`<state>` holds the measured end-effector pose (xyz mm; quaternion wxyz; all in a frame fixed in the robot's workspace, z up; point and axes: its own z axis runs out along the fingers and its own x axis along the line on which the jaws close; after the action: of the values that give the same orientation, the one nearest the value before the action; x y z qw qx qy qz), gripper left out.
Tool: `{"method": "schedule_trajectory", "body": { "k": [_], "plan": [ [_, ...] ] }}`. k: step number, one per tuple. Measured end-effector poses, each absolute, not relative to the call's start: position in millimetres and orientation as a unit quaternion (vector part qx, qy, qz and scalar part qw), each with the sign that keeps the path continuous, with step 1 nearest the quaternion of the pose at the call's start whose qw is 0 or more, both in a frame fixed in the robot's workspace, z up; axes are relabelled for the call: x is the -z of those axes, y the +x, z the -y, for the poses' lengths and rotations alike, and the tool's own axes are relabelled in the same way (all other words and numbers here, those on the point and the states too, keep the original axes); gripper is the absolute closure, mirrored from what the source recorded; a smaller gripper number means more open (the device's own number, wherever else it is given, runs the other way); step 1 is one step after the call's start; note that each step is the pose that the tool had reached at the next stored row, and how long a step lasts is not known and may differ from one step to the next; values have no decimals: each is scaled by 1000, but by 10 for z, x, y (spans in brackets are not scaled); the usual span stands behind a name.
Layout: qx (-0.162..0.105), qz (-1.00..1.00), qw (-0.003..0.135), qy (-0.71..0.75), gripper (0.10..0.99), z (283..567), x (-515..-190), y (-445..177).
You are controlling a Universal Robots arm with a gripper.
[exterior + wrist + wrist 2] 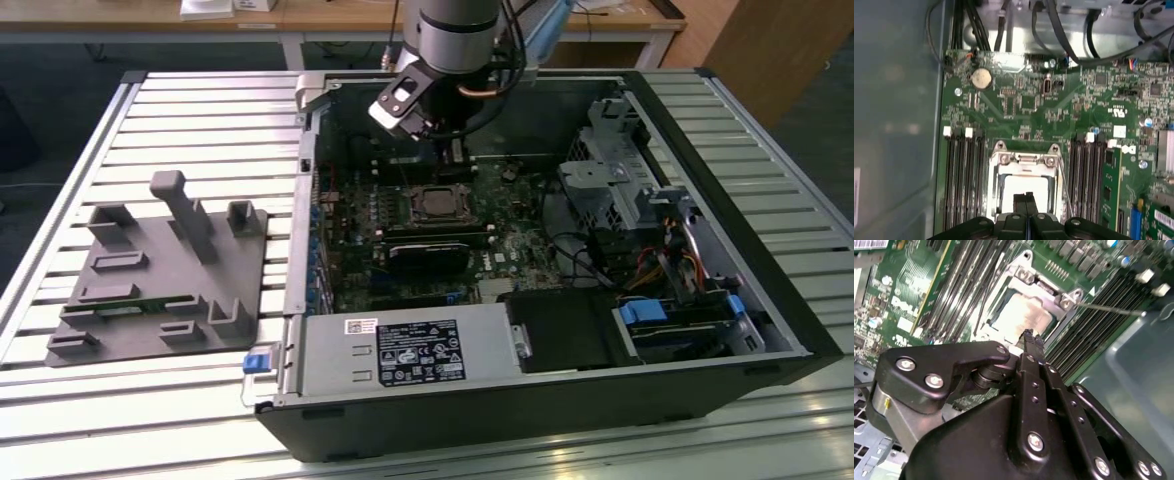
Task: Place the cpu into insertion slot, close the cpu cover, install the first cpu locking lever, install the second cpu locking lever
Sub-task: 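Close the cpu cover, then install the first cpu locking lever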
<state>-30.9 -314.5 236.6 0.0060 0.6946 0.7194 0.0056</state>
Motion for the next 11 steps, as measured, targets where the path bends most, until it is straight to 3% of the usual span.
{"method": "schedule_trajectory", "body": {
  "k": [11],
  "plan": [
    [-6, -719, 6, 695, 980, 3145, -2363, -402]
  ]
}}
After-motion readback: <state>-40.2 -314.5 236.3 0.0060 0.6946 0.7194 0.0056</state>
